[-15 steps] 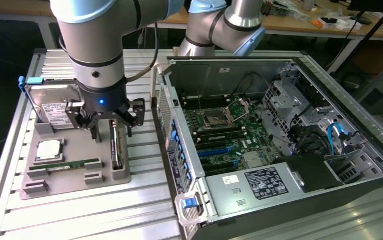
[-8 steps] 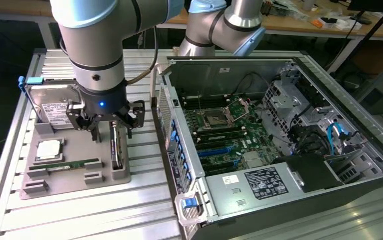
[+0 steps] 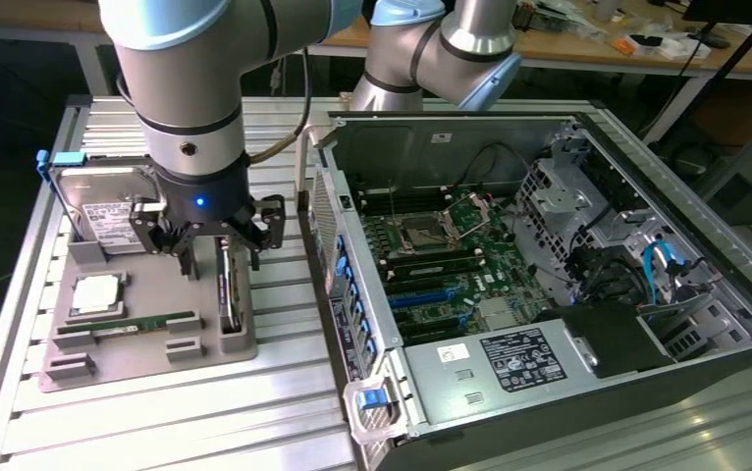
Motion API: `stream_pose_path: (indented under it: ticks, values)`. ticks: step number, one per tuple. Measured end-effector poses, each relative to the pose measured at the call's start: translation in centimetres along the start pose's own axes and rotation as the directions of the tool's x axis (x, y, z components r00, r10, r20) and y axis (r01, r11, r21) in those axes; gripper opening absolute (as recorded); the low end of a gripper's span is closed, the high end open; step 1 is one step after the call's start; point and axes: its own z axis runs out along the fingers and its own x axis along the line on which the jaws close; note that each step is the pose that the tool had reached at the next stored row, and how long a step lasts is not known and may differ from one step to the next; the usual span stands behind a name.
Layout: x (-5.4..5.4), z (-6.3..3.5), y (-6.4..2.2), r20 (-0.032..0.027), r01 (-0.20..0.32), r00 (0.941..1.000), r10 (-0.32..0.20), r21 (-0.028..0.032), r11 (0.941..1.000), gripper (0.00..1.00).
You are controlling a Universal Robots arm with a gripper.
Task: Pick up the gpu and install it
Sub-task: 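Reach for the gpu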
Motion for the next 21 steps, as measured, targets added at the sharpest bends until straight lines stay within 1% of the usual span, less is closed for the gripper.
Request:
stream_pose_path:
  ticks: [3, 9, 11, 16, 19, 21]
  values:
    - [0.0, -0.24, 0.01, -0.0001, 0.0, 1.0, 0.0, 0.0, 1.0, 0.78]
    - [0.0, -1.4, 0.06, -0.0001, 0.0, 1.0, 0.0, 0.0002, 1.0, 0.78]
    - [0.0, -1.96, 0.09, -0.0001, 0.0, 1.0, 0.0, 0.0002, 1.0, 0.78]
    - [-0.1, -2.58, 0.12, 0.0, 0.0, 1.0, 0.0, 0.0001, 1.0, 0.78]
    - [0.0, -3.3, 0.28, 0.0001, 0.0, 1.0, 0.0, 0.0003, 1.0, 0.78]
    - [0.0, -4.11, 0.41, 0.0, 0.0, 1.0, 0.0, 0.0016, 1.0, 0.78]
